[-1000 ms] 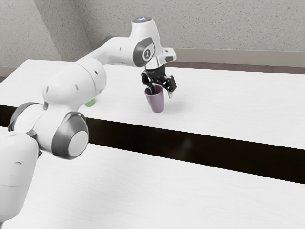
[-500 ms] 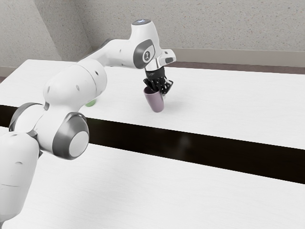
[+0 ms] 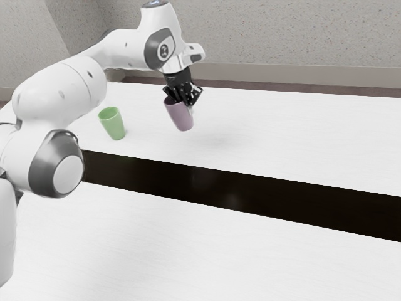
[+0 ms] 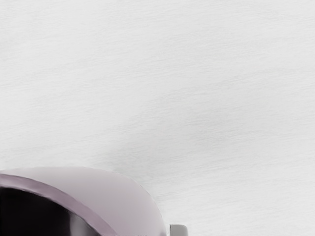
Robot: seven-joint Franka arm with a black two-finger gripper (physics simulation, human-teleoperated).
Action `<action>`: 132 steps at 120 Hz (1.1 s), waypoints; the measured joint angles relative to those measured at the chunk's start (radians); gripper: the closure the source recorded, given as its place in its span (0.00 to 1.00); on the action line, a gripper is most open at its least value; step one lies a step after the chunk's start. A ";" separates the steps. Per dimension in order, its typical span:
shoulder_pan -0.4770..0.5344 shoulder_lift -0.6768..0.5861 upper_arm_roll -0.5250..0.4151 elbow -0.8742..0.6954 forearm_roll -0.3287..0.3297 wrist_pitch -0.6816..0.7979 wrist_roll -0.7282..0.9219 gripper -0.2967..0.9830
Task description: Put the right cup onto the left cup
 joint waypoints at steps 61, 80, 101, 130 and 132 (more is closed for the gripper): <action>0.225 -0.013 0.046 0.044 0.125 -0.036 -0.019 0.84; 0.275 0.047 0.046 0.098 0.124 -0.047 -0.020 0.84; 0.284 0.082 0.045 0.154 0.121 -0.052 -0.021 0.84; 0.315 0.148 0.043 0.249 0.117 -0.070 -0.022 0.84; 0.315 0.150 0.043 0.250 0.117 -0.071 -0.022 0.84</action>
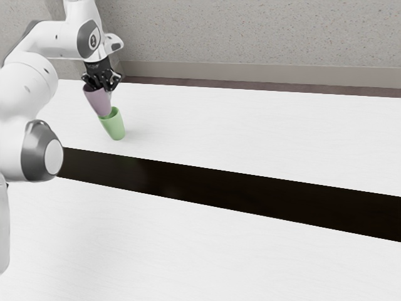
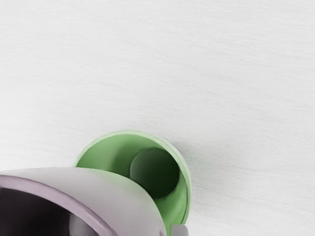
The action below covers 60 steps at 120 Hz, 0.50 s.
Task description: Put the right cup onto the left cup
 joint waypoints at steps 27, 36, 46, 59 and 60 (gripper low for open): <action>0.001 0.017 0.000 0.004 -0.004 0.001 0.000 0.84; 0.000 0.022 -0.002 0.013 -0.004 0.004 0.000 0.84; 0.000 0.032 -0.002 0.022 -0.004 0.006 -0.001 0.84; 0.000 0.041 -0.001 0.024 -0.011 0.007 -0.001 0.84; 0.000 0.041 -0.001 0.024 -0.011 0.007 -0.001 0.84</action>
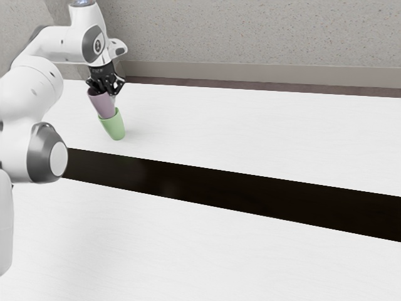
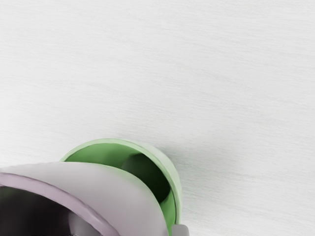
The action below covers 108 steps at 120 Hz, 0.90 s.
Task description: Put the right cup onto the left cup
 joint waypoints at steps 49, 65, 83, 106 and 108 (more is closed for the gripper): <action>0.000 0.001 0.001 0.000 -0.017 0.005 0.002 0.37; -0.002 -0.030 0.001 0.001 -0.018 -0.004 0.002 0.31; -0.007 -0.134 -0.003 -0.006 -0.027 -0.041 0.003 0.28; -0.109 -0.464 -0.012 -0.302 -0.026 -0.110 0.014 0.26; -0.123 -0.492 -0.017 -0.325 -0.023 -0.119 0.018 0.26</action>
